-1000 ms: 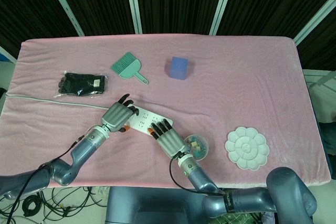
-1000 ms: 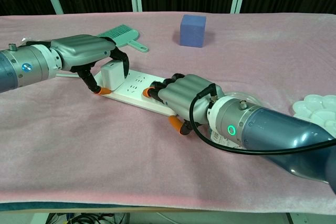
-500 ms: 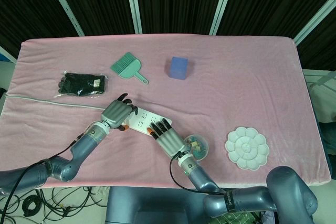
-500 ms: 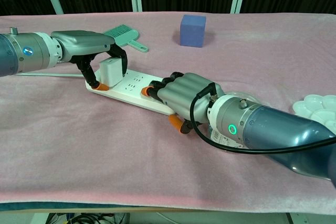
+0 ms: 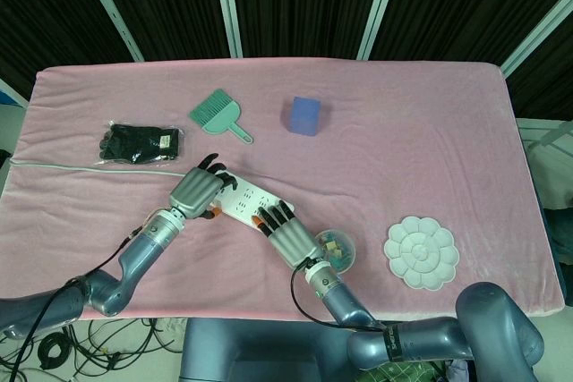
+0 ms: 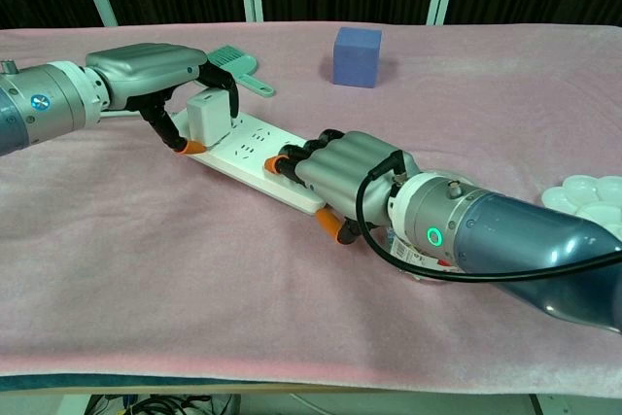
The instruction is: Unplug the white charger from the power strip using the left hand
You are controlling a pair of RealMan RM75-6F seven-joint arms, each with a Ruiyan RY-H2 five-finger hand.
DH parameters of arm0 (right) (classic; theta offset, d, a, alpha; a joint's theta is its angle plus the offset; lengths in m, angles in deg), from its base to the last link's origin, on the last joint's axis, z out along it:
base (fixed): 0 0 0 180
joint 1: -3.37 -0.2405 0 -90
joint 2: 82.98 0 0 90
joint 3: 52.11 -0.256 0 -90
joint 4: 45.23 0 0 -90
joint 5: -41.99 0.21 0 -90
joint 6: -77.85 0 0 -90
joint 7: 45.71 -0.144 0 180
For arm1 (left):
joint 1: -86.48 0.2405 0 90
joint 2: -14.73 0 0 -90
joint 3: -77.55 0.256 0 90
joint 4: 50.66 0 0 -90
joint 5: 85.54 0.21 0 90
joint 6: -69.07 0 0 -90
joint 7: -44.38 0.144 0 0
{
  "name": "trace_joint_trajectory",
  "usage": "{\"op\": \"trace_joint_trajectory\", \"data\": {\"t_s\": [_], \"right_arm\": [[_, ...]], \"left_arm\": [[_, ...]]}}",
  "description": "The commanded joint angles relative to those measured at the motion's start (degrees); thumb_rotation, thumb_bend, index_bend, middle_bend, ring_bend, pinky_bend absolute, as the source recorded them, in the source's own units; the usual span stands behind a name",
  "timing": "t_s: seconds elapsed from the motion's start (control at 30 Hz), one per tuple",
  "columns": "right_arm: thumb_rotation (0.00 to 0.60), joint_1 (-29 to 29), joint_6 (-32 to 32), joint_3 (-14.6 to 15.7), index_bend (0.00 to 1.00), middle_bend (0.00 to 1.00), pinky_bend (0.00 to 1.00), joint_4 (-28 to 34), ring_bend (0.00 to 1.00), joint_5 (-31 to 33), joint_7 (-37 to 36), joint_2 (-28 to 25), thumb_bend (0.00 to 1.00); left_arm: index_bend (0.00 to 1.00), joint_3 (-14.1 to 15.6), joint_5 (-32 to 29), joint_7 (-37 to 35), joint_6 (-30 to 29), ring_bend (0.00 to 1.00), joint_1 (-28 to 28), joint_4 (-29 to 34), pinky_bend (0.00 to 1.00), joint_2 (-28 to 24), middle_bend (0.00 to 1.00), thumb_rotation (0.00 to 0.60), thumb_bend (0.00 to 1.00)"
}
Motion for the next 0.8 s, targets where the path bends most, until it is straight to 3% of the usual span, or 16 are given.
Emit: {"op": "trace_joint_trajectory", "data": {"t_s": [0.03, 0.27, 0.5, 0.67, 0.8], "right_arm": [[0.600, 0.0, 0.1, 0.0, 0.16, 0.08, 0.05, 0.1, 0.09, 0.1, 0.0, 0.0, 0.58], [0.600, -0.2, -0.1, 0.3, 0.17, 0.09, 0.05, 0.4, 0.09, 0.6, 0.3, -0.3, 0.58], [0.600, -0.2, 0.8, -0.2, 0.17, 0.09, 0.05, 0.7, 0.09, -0.1, -0.2, -0.4, 0.58], [0.600, 0.1, 3.1, -2.3, 0.17, 0.09, 0.05, 1.6, 0.09, -2.3, -2.1, -0.8, 0.57], [0.600, 0.3, 5.2, -4.8, 0.17, 0.09, 0.05, 4.5, 0.09, -3.2, -3.1, -2.6, 0.57]], "left_arm": [[0.68, 1.8, 5.4, -6.3, -4.7, 0.18, 1.3, -4.8, 0.08, 2.4, 0.66, 0.600, 0.62], [0.68, 3.1, 8.4, -11.1, -6.4, 0.18, 1.8, -8.1, 0.08, 3.6, 0.66, 0.600, 0.62], [0.67, 1.4, 9.4, -14.2, -10.3, 0.18, 2.1, -8.7, 0.08, 3.8, 0.66, 0.600, 0.62], [0.64, 0.2, 9.7, -12.8, -12.2, 0.16, 2.4, -4.6, 0.07, 0.3, 0.63, 0.600, 0.61], [0.60, 0.6, 7.8, -9.7, -9.9, 0.12, 3.4, 3.7, 0.06, -5.5, 0.61, 0.600, 0.60]]}}
